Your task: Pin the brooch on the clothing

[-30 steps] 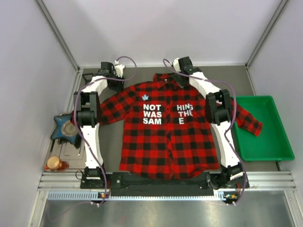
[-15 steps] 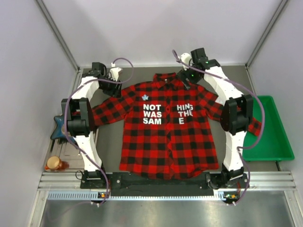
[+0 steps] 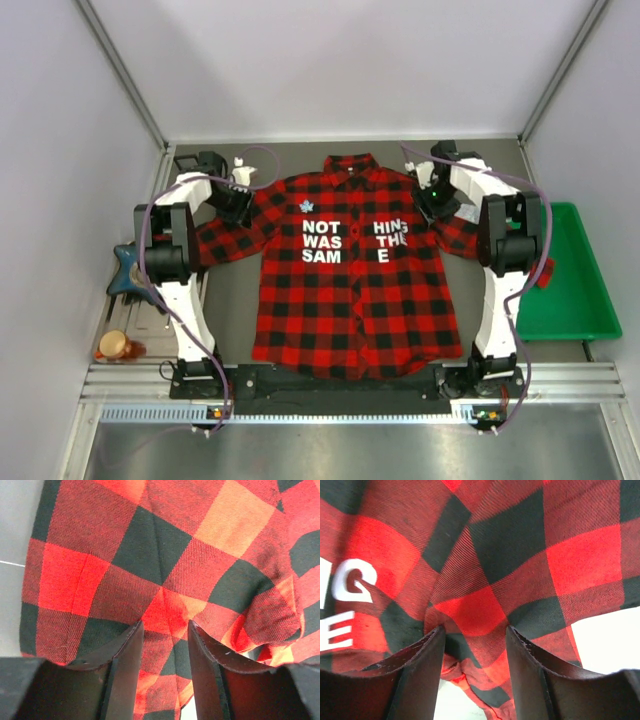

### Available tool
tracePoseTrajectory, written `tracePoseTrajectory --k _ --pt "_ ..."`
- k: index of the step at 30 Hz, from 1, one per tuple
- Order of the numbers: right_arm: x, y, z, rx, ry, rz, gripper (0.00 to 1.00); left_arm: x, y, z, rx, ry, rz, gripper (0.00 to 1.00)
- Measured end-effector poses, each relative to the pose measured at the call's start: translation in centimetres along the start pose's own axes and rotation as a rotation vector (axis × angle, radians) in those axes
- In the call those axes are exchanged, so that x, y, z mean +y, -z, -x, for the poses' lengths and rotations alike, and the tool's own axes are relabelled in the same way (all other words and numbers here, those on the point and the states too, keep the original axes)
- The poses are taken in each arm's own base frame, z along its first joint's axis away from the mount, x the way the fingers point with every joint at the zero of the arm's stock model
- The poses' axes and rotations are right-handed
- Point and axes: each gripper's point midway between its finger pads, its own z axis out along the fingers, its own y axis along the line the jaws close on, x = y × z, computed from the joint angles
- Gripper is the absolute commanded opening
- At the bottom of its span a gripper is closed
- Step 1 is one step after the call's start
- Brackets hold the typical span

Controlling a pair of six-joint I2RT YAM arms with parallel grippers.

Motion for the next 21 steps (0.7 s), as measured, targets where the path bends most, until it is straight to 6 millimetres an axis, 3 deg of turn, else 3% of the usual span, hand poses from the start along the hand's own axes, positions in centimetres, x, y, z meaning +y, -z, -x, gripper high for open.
tracePoseTrajectory --k 3,10,19,20,21 --pt "-0.9 -0.9 -1.2 0.035 -0.02 -0.014 0.51 0.8 0.2 -0.3 0.005 0.01 0.025 0.47" --pt "-2.5 -0.8 -1.7 0.036 -0.048 -0.043 0.53 2.4 0.6 -0.6 0.007 0.025 0.069 0.49" --pt "-4.2 0.0 -0.8 0.004 -0.058 -0.078 0.72 2.9 1.2 -0.3 -0.012 0.029 0.088 0.62" --pt "-4.2 0.2 -0.3 -0.013 -0.059 -0.073 0.77 3.0 1.4 -0.2 -0.018 0.03 0.092 0.84" --pt "-4.1 0.7 0.2 -0.034 -0.059 -0.065 0.81 3.1 1.6 0.1 -0.028 0.031 0.094 0.99"
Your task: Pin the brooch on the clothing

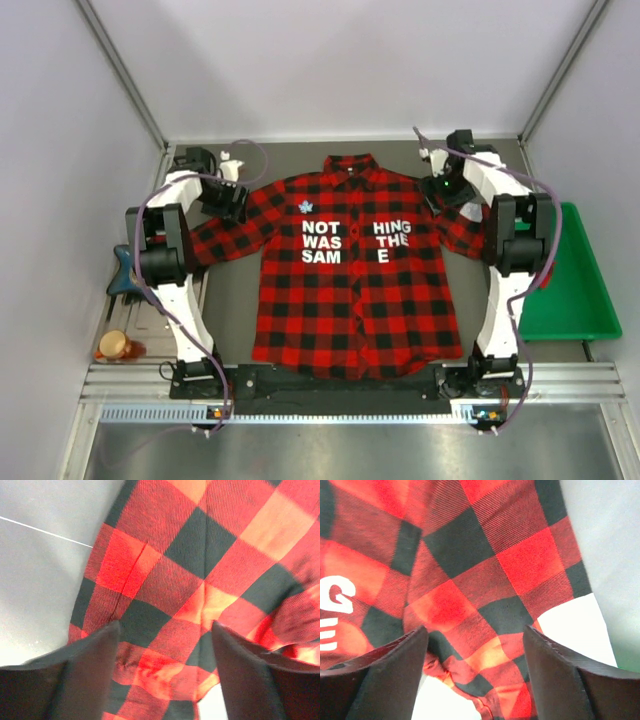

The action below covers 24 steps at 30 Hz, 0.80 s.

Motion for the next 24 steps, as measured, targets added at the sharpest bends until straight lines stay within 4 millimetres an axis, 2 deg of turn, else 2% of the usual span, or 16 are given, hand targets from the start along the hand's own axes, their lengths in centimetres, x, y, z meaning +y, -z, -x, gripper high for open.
tracePoseTrajectory --k 3,4,6,9,12,14,16,18,20,22,24 --pt "0.4 2.5 2.0 -0.087 -0.008 0.019 0.92 0.1 1.2 2.0 -0.052 -0.003 0.007 0.98" --pt "0.3 3.8 3.0 -0.129 -0.01 0.017 0.97 0.2 2.0 3.4 -0.089 -0.01 0.013 0.98" --pt "0.2 6.5 4.8 -0.211 -0.014 0.006 0.99 0.3 3.7 6.0 -0.161 -0.022 0.032 0.98" --pt "-0.3 12.5 8.2 -0.395 -0.013 -0.036 0.99 0.5 7.8 11.4 -0.306 -0.056 0.108 0.98" --pt "-0.3 18.6 10.4 -0.575 0.015 -0.079 0.99 0.3 11.8 16.1 -0.439 -0.09 0.219 0.98" --pt "0.1 22.7 11.5 -0.704 0.063 -0.114 0.99 -0.8 13.9 18.4 -0.511 -0.111 0.277 0.98" --pt "1.0 26.0 11.3 -0.814 0.088 -0.135 0.99 -3.0 15.5 20.0 -0.568 -0.138 0.297 0.98" --pt "1.8 27.9 10.4 -0.886 0.07 -0.137 0.99 -5.4 16.3 21.0 -0.612 -0.162 0.288 0.98" --pt "2.9 28.3 9.0 -0.914 0.048 -0.11 0.99 -8.0 16.4 21.1 -0.641 -0.179 0.263 0.98" --pt "4.3 27.5 7.6 -0.916 0.053 -0.06 0.99 -10.3 15.6 19.6 -0.643 -0.185 0.239 0.98" --pt "5.8 25.0 5.9 -0.873 0.052 -0.014 0.99 -12.4 14.1 17.2 -0.623 -0.187 0.225 0.98"
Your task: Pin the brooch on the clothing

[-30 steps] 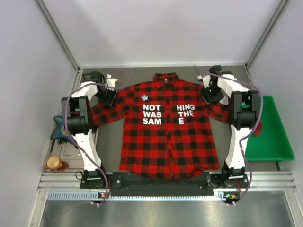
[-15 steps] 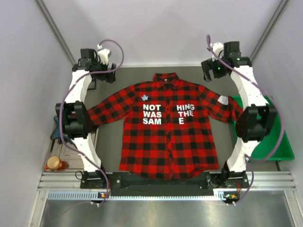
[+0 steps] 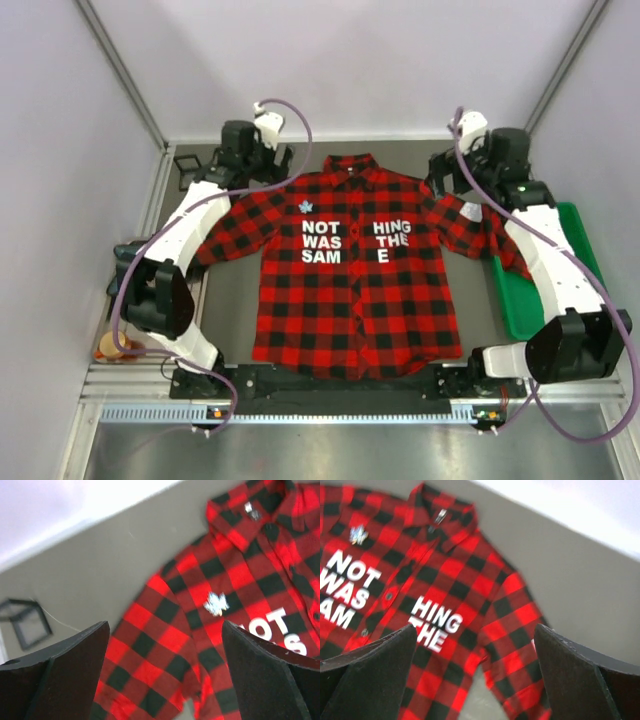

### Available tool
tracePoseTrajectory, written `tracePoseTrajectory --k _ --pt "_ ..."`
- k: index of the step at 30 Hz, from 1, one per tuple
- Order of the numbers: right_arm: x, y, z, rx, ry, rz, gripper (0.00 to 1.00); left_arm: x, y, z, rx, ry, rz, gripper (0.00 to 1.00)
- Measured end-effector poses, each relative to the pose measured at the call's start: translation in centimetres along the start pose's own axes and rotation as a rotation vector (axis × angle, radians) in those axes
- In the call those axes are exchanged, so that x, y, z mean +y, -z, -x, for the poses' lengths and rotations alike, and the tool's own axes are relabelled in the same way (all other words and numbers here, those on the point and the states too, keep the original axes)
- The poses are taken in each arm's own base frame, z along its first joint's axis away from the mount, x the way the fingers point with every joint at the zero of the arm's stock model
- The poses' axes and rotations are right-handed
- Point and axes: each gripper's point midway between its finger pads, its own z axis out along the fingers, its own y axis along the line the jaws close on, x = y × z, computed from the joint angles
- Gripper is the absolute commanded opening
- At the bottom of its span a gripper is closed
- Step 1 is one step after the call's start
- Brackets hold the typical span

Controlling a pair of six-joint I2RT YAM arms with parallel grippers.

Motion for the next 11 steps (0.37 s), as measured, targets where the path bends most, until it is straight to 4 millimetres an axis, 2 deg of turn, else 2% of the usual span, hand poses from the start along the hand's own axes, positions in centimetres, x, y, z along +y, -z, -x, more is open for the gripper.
tracePoseTrajectory --k 1,3,5,8,10,11 --pt "0.7 -0.3 -1.4 0.028 -0.009 0.019 0.99 -1.0 0.2 -1.6 0.026 0.002 0.002 0.98" --pt "2.9 -1.3 -5.5 0.109 -0.023 0.075 0.99 -2.7 0.1 -4.3 0.073 0.01 0.0 0.98" --pt "4.8 -1.9 -9.1 0.185 -0.037 0.12 0.99 -4.1 -0.3 -8.4 0.152 0.03 0.003 0.99" --pt "7.1 -1.9 -14.5 0.296 -0.066 0.17 0.99 -4.5 -0.2 -13.1 0.255 0.057 0.029 0.99" --pt "7.9 -1.7 -16.6 0.339 -0.08 0.183 0.99 -4.2 0.0 -15.3 0.306 0.076 0.057 0.99" --pt "7.9 -1.7 -17.2 0.347 -0.086 0.179 0.99 -4.1 0.1 -15.7 0.316 0.084 0.066 0.99"
